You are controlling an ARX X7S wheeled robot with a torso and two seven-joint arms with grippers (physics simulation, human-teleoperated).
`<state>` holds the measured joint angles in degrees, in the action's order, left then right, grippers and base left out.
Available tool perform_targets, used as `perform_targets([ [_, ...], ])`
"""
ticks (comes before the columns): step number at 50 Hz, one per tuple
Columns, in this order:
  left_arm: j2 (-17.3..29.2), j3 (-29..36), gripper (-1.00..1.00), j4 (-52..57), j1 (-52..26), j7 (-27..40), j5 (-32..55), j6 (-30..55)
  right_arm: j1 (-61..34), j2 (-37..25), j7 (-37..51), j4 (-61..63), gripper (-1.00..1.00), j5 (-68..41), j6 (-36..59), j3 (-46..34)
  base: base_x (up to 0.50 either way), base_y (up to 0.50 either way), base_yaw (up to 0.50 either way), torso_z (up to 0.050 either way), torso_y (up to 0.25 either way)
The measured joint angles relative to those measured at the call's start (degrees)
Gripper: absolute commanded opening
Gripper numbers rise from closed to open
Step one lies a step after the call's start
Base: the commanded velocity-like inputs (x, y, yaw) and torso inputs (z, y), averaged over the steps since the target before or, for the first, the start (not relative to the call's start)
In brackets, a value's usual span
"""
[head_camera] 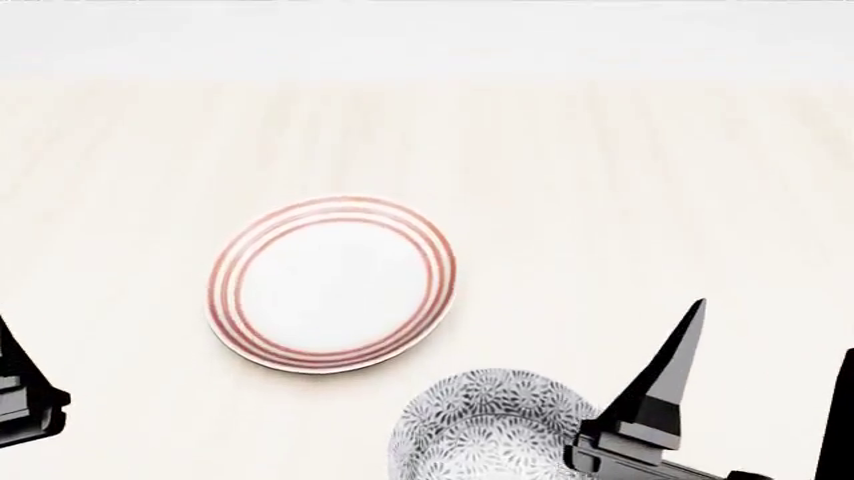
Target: Put the bowl on the plate.
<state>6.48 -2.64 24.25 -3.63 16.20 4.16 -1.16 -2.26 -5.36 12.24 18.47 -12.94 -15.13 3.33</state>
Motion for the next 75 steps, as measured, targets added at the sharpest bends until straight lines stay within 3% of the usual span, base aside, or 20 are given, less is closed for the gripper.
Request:
perform_targets([
  [19, 1.28, 2.06, 1.00, 2.47, 0.23, 1.64, 0.35, 1.07, 0.06, -1.53, 2.15, 1.26, 1.00, -0.37, -0.94, -1.08, 0.20, 0.00, 0.00, 0.000, 0.000],
  [38, -1.58, 13.39, 1.00, -1.05, -10.28, -3.62, 14.89, 37.22, 0.31, -3.01, 4.17, 3.57, 1.00, -0.48, -0.92, -1.80, 0.00, 0.00, 0.00, 0.000, 0.000],
  [47, -3.60, 14.76, 1.00, -4.48, -15.55, -0.67, 28.56, 50.56, 0.36, -3.60, 4.79, 3.68, 1.00, -0.62, -1.12, -2.09, 0.00, 0.00, 0.00, 0.000, 0.000],
  [58, -4.21, 16.27, 1.00, -7.06, -18.69, 4.41, 41.10, 57.38, 0.51, -4.17, 5.35, 3.57, 1.00, -0.68, -1.47, -2.62, 0.00, 0.00, 0.00, 0.000, 0.000],
  [75, -4.00, 18.13, 1.00, -11.16, -20.20, 9.12, 52.73, 59.73, 0.75, -4.85, 6.03, 3.14, 1.00, -0.78, -1.95, -3.56, 0.00, 0.00, 0.00, 0.000, 0.000],
])
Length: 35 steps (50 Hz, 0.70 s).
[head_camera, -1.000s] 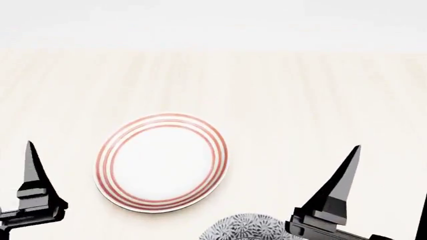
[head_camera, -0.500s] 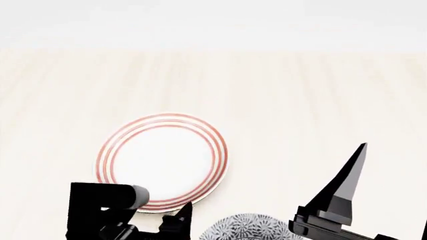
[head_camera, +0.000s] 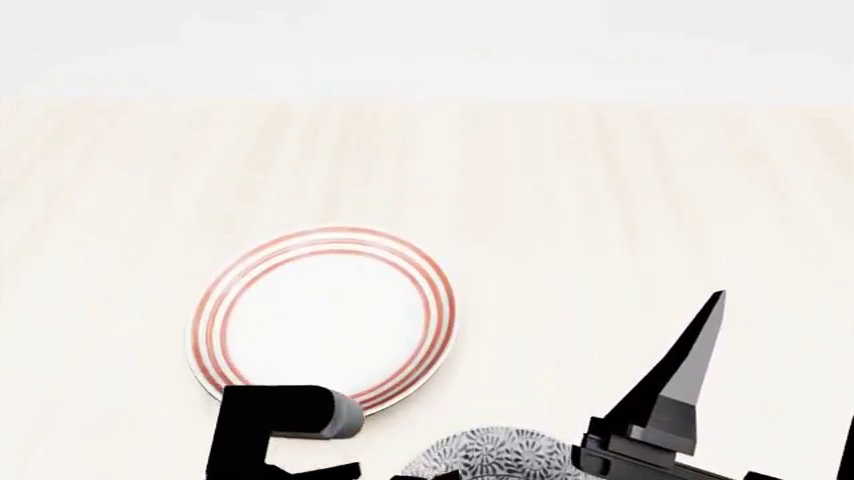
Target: Put the bowl on the plate.
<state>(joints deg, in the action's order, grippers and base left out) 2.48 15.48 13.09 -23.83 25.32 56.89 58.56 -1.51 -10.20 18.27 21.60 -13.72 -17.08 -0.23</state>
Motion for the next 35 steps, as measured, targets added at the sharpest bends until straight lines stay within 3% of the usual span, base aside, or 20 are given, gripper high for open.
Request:
perform_targets([
  [35, 1.03, 1.82, 1.00, -7.00, -1.91, 5.90, 10.58, -1.63, 0.24, -1.29, 1.48, -0.33, 1.00, -0.16, -0.33, -1.44, 0.00, 0.00, 0.00, 0.000, 0.000],
])
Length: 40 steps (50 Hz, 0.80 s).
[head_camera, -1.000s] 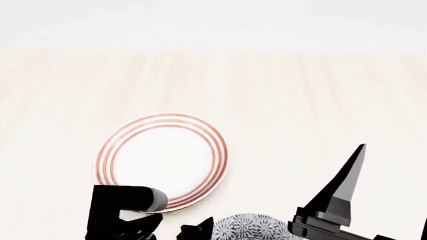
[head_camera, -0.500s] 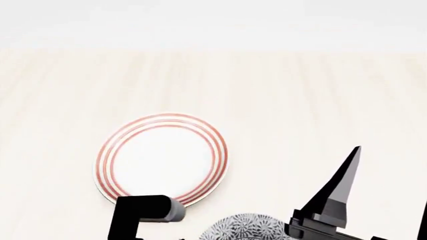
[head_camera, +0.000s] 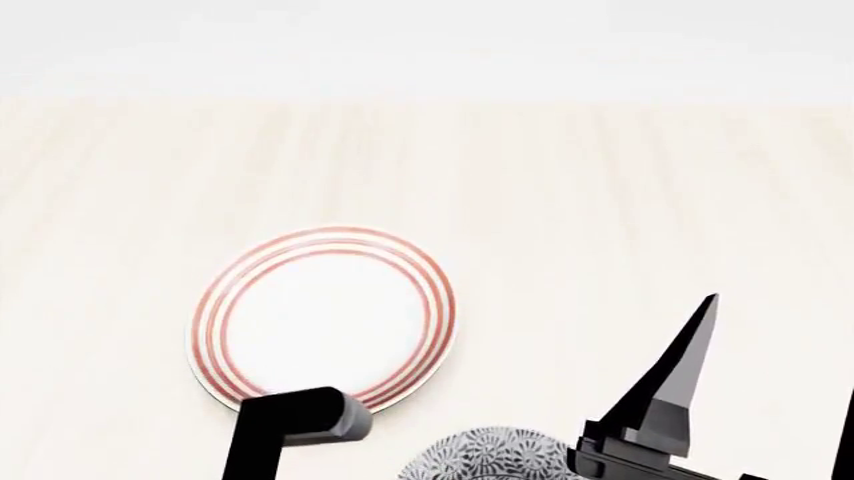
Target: Put the bowl on the plate.
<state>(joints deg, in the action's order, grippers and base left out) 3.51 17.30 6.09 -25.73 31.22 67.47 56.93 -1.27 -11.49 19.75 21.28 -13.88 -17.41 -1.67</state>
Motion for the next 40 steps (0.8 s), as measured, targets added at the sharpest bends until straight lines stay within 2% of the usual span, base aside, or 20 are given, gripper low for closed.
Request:
perform_targets([
  [18, 1.20, 4.01, 1.00, -5.59, -1.68, -2.06, -1.81, -2.96, 0.02, -0.55, 0.65, -0.33, 1.00, -0.21, -0.27, -0.58, 0.00, 0.00, 0.00, 0.000, 0.000],
  [19, 1.35, 4.45, -1.00, -5.68, -1.78, -2.25, -2.26, -3.21, 0.02, -0.58, 0.69, -0.32, 1.00, -0.23, -0.27, -0.61, 0.00, 0.00, 0.00, 0.000, 0.000],
  [27, 2.76, 8.78, -1.00, -5.54, -2.41, -4.37, -6.71, -5.52, 0.11, -0.79, 0.88, -0.45, 1.00, -0.37, -0.53, -0.91, 0.00, 0.00, 0.00, 0.000, 0.000],
  [40, 5.30, 15.76, -1.00, -3.02, -3.48, -11.48, -14.66, -10.16, 0.25, -1.10, 1.19, -0.72, 1.00, -0.48, -0.76, -1.49, 0.00, 0.00, 0.00, 0.000, 0.000],
])
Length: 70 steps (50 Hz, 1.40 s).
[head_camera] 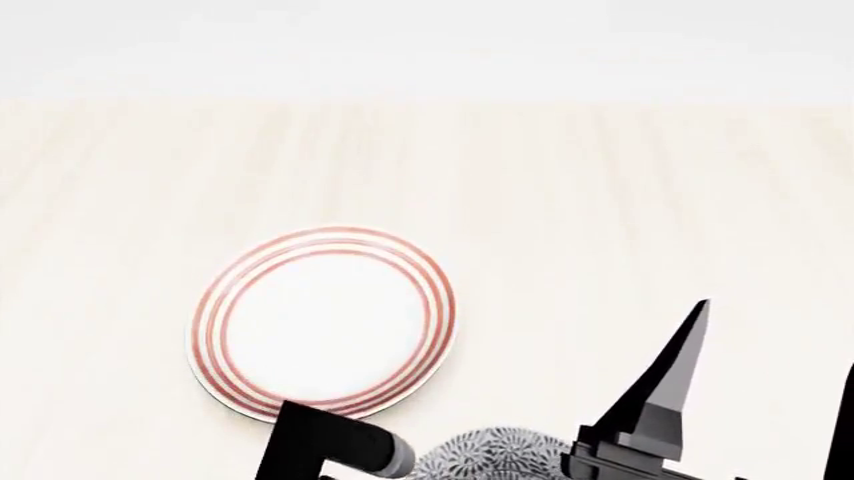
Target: Put the bowl on the plate.
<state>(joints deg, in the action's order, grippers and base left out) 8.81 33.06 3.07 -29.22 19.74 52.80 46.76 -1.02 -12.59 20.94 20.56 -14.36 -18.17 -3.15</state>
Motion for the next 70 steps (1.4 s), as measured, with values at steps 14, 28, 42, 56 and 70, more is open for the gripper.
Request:
perform_targets([
  [14, 2.39, 4.92, -1.00, -0.65, -4.12, -2.64, -7.44, -4.94, 0.02, -0.37, 0.45, 0.08, 1.00, -0.14, -0.09, -0.46, 0.00, 0.00, 0.00, 0.000, 0.000],
  [28, 3.55, 3.70, -1.00, -5.04, -10.72, -3.42, -11.54, -9.10, 0.07, -0.75, 0.90, 0.15, 1.00, -0.19, -0.11, -0.88, 0.00, 0.00, 0.00, 0.000, 0.000],
  [42, 3.36, -0.64, -1.00, -11.22, -17.75, -3.83, -12.02, -12.44, 0.20, -1.05, 1.23, 0.01, 1.00, -0.18, -0.31, -1.42, 0.00, 0.00, 0.00, 0.000, 0.000],
  [56, 1.01, -3.32, -1.00, -26.41, -26.99, -4.05, -14.59, -16.34, 0.20, -1.37, 1.47, -0.32, 1.00, -0.50, -0.44, -1.89, 0.00, 0.00, 0.00, 0.000, 0.000],
  [70, -3.28, -2.36, -1.00, -44.88, -34.93, -4.58, -18.57, -20.75, 0.24, -1.73, 1.69, -0.52, 1.00, -1.08, -0.46, -2.26, 0.00, 0.00, 0.00, 0.000, 0.001],
])
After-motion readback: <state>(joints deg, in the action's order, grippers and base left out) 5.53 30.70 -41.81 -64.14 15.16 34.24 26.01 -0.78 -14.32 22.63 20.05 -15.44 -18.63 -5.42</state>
